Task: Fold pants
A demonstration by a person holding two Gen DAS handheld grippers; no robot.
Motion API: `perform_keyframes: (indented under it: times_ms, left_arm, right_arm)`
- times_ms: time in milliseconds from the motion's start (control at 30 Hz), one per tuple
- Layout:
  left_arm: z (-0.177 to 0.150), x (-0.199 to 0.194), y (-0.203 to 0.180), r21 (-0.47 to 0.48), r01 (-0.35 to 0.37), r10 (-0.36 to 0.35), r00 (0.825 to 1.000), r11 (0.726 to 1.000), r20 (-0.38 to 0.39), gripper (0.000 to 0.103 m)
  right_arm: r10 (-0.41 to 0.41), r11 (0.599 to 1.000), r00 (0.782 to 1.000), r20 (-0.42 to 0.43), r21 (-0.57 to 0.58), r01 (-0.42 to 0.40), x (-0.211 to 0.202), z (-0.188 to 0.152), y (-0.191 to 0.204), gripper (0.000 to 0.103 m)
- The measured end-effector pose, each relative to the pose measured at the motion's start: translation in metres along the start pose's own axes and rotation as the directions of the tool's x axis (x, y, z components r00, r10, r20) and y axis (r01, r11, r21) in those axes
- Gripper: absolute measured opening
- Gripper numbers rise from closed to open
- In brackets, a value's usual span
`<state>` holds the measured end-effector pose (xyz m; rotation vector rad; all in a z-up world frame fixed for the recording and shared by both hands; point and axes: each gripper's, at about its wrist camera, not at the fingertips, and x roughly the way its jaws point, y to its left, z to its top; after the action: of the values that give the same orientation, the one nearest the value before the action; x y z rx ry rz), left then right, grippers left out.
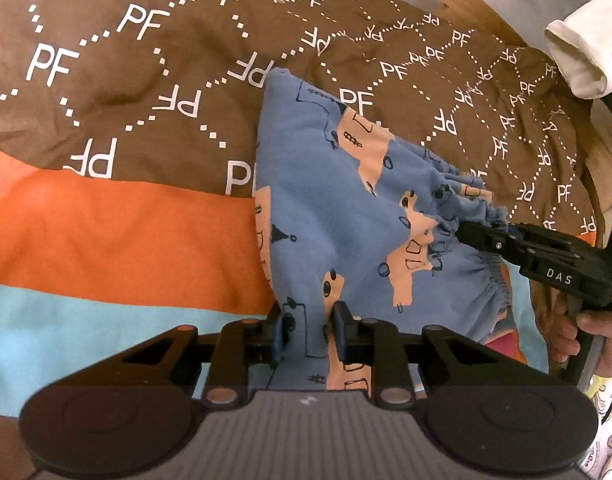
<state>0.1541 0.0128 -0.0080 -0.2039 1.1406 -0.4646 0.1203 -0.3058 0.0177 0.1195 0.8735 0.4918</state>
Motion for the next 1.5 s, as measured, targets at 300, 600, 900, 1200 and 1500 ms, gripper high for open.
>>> perform_keyframes:
  times_ms: [300, 600, 900, 1200, 1500]
  left_arm:
    - [0.0, -0.005, -0.011, 0.039, -0.041, 0.041, 0.999, 0.998, -0.004, 0.02]
    - [-0.004, -0.013, -0.023, 0.097, -0.063, 0.06, 0.998, 0.993, 0.031, 0.017]
    - [-0.006, -0.02, -0.022, 0.099, -0.046, 0.042, 0.998, 0.994, 0.043, 0.016]
    - [-0.007, -0.027, -0.026, 0.111, -0.035, 0.028, 0.998, 0.993, 0.058, 0.016]
    - [-0.007, -0.031, -0.036, 0.14, -0.025, 0.016, 0.998, 0.99, 0.065, 0.016]
  right_arm:
    - [-0.144, 0.943, 0.988, 0.062, -0.293, 0.156, -0.008, -0.009, 0.047, 0.026]
    - [-0.183, 0.894, 0.976, 0.114, -0.394, 0.214, -0.015, -0.012, 0.065, 0.023]
    - [-0.188, 0.864, 0.969, 0.159, -0.442, 0.24, -0.026, -0.013, 0.078, 0.022]
    - [-0.179, 0.863, 0.966, 0.187, -0.441, 0.245, -0.035, -0.013, 0.081, 0.021]
    - [-0.181, 0.864, 0.961, 0.21, -0.433, 0.258, -0.047, -0.012, 0.084, 0.021]
